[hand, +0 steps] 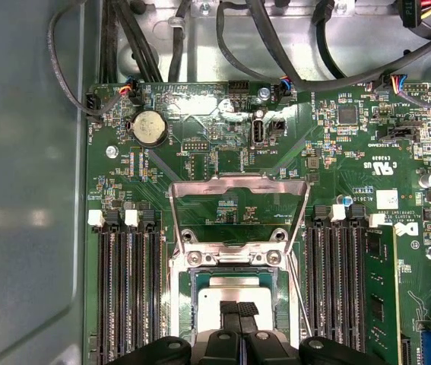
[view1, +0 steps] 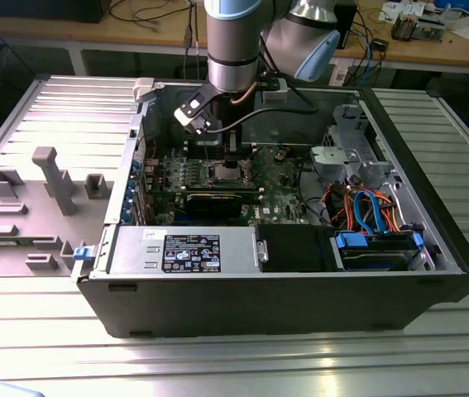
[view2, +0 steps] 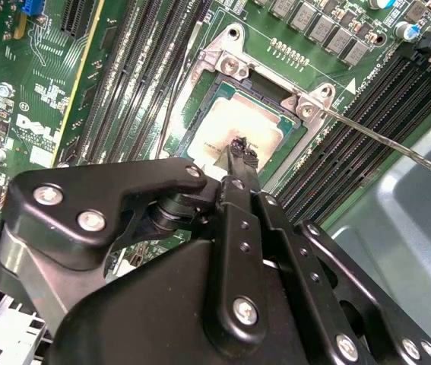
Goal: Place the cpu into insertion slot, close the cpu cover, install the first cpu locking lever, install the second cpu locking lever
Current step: 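Close the cpu cover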
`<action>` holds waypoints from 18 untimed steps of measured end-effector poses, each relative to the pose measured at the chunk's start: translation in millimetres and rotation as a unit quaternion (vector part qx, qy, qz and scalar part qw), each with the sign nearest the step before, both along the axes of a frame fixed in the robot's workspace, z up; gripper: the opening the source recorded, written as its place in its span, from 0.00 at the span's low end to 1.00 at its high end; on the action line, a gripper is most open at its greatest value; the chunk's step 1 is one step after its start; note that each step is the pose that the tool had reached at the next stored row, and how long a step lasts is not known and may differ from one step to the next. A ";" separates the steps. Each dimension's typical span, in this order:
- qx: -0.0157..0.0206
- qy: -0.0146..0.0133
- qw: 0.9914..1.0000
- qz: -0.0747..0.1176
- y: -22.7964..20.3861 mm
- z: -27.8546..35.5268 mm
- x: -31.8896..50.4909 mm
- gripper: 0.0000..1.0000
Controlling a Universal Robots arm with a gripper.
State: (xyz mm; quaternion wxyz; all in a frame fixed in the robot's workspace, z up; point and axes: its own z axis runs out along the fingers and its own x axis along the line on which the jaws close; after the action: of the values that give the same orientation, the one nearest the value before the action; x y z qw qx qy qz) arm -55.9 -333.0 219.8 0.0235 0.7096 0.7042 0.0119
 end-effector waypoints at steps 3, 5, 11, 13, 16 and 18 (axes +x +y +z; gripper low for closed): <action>0.000 0.001 1.000 0.000 0.0 1.3 -0.1 0.11; 0.000 0.010 1.000 0.000 0.0 3.2 0.5 0.11; 0.000 0.017 1.000 0.000 0.0 10.6 0.7 0.11; 0.000 0.017 1.000 0.000 0.0 12.9 0.7 0.11; 0.000 0.017 1.000 0.000 0.0 13.1 0.7 0.11; 0.000 0.017 1.000 0.000 0.0 13.1 0.7 0.11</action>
State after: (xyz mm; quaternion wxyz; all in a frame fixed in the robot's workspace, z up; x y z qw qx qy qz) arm -55.2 -333.0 232.9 0.0111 0.7097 0.7045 0.0000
